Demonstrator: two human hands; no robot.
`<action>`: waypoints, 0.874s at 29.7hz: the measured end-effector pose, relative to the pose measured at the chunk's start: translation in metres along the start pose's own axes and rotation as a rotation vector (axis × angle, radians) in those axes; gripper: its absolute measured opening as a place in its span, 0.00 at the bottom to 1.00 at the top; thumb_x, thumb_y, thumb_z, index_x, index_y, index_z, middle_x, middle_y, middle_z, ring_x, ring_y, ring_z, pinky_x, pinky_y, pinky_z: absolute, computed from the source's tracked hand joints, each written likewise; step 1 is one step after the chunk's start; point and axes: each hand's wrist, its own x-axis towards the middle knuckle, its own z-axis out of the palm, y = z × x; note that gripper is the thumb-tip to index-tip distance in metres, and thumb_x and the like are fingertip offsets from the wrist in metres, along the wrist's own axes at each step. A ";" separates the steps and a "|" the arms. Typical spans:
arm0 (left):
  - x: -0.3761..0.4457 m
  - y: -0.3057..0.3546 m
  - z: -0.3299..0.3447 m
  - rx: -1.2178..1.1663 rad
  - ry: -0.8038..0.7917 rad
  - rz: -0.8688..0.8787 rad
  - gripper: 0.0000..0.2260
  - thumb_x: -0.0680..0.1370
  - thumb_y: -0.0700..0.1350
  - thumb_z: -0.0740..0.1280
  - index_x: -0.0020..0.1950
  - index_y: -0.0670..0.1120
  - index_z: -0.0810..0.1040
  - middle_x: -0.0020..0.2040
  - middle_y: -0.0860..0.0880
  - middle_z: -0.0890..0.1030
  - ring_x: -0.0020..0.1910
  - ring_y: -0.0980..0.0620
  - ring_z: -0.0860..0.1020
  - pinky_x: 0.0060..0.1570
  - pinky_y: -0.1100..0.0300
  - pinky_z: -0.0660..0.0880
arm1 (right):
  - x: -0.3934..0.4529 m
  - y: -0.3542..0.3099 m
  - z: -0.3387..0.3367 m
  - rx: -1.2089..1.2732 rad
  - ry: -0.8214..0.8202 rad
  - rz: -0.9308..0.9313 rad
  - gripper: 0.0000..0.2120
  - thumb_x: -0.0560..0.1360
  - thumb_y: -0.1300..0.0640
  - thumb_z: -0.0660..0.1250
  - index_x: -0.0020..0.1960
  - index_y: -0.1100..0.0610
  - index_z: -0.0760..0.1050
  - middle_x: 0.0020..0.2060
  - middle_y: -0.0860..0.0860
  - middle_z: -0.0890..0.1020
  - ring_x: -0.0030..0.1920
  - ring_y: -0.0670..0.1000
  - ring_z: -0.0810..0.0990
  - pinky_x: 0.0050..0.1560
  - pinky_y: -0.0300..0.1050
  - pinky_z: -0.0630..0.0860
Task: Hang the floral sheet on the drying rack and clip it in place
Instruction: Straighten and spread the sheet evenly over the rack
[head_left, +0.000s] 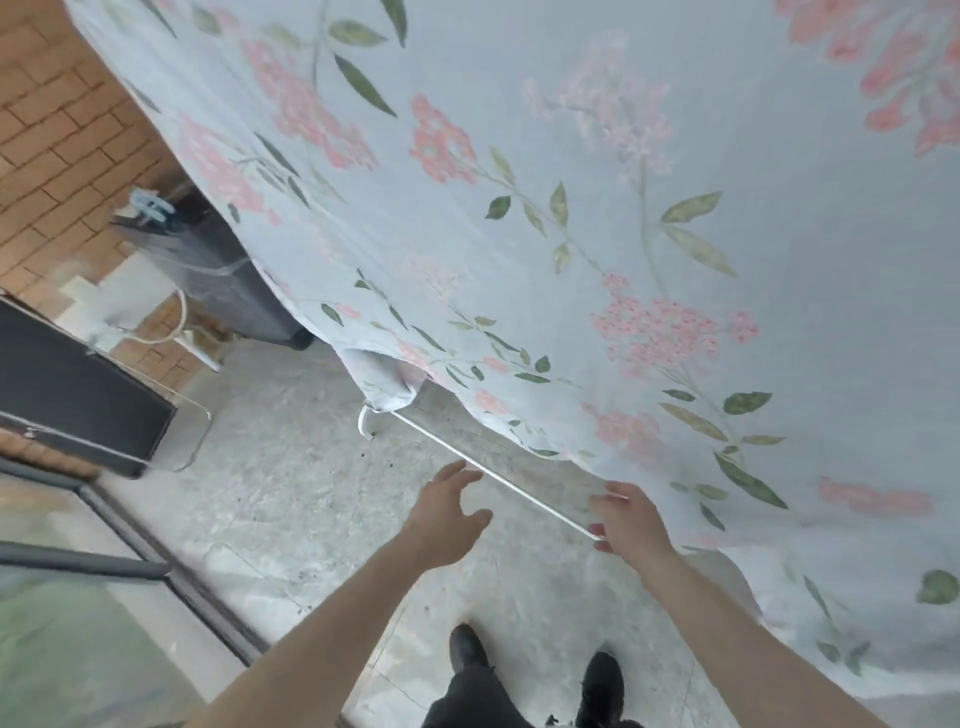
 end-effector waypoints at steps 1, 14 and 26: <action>-0.004 -0.014 -0.012 -0.030 0.041 -0.018 0.27 0.79 0.52 0.71 0.78 0.53 0.69 0.82 0.54 0.59 0.76 0.49 0.67 0.72 0.50 0.69 | -0.004 -0.012 0.020 -0.007 -0.049 -0.038 0.17 0.80 0.59 0.67 0.68 0.56 0.72 0.50 0.50 0.79 0.42 0.56 0.83 0.46 0.54 0.82; -0.047 -0.177 -0.136 -0.318 0.350 -0.099 0.24 0.79 0.49 0.73 0.75 0.52 0.74 0.80 0.54 0.64 0.75 0.52 0.68 0.72 0.57 0.67 | -0.058 -0.097 0.240 -0.250 -0.319 -0.327 0.17 0.79 0.56 0.69 0.66 0.49 0.73 0.58 0.45 0.79 0.47 0.50 0.83 0.50 0.51 0.84; -0.020 -0.277 -0.242 -0.350 0.427 -0.057 0.23 0.79 0.50 0.71 0.74 0.53 0.74 0.80 0.54 0.63 0.75 0.52 0.68 0.71 0.56 0.68 | -0.071 -0.141 0.379 -0.247 -0.382 -0.393 0.19 0.79 0.55 0.68 0.69 0.48 0.72 0.60 0.45 0.79 0.52 0.49 0.84 0.51 0.48 0.85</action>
